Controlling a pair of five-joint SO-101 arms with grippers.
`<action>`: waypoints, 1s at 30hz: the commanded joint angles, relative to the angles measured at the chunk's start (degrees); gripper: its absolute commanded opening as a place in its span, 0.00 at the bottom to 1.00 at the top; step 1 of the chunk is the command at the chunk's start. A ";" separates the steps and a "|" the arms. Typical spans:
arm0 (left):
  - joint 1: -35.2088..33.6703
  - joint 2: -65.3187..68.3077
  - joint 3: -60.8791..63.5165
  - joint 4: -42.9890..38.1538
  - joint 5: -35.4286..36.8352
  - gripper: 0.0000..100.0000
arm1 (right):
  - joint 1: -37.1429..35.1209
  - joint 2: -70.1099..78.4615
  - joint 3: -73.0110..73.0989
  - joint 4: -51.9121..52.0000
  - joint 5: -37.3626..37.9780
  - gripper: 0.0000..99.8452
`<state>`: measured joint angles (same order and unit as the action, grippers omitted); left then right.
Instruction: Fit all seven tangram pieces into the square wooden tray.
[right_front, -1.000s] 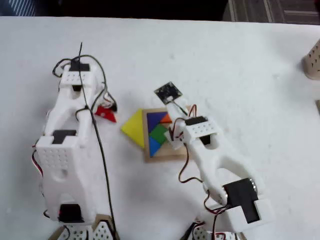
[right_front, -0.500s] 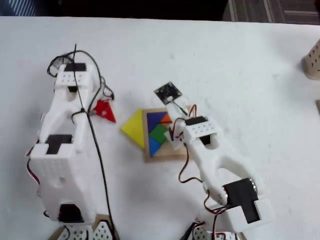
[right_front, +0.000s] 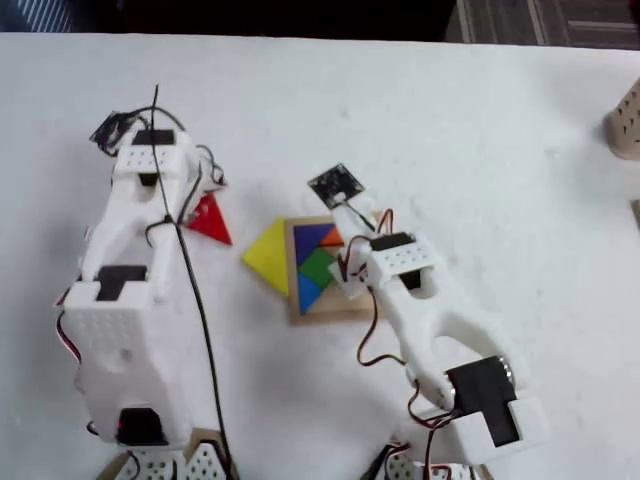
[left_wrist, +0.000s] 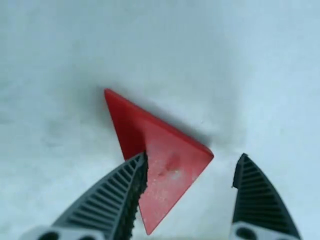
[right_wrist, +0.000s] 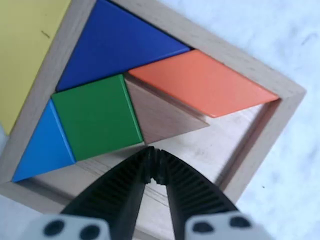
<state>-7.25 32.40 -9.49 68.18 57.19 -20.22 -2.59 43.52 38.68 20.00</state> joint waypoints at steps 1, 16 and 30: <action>-1.27 1.36 -3.08 2.37 0.00 0.28 | -0.57 -0.04 -1.93 -0.57 0.70 0.02; -1.36 2.33 -3.16 5.01 -18.02 0.28 | -0.57 -0.04 -1.85 -0.48 3.16 0.02; -2.33 0.48 -6.07 9.05 1.14 0.28 | -1.36 -0.04 -1.76 -0.48 3.43 0.02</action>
<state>-9.27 33.71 -11.87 78.37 58.07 -20.57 -2.59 43.52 38.68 22.73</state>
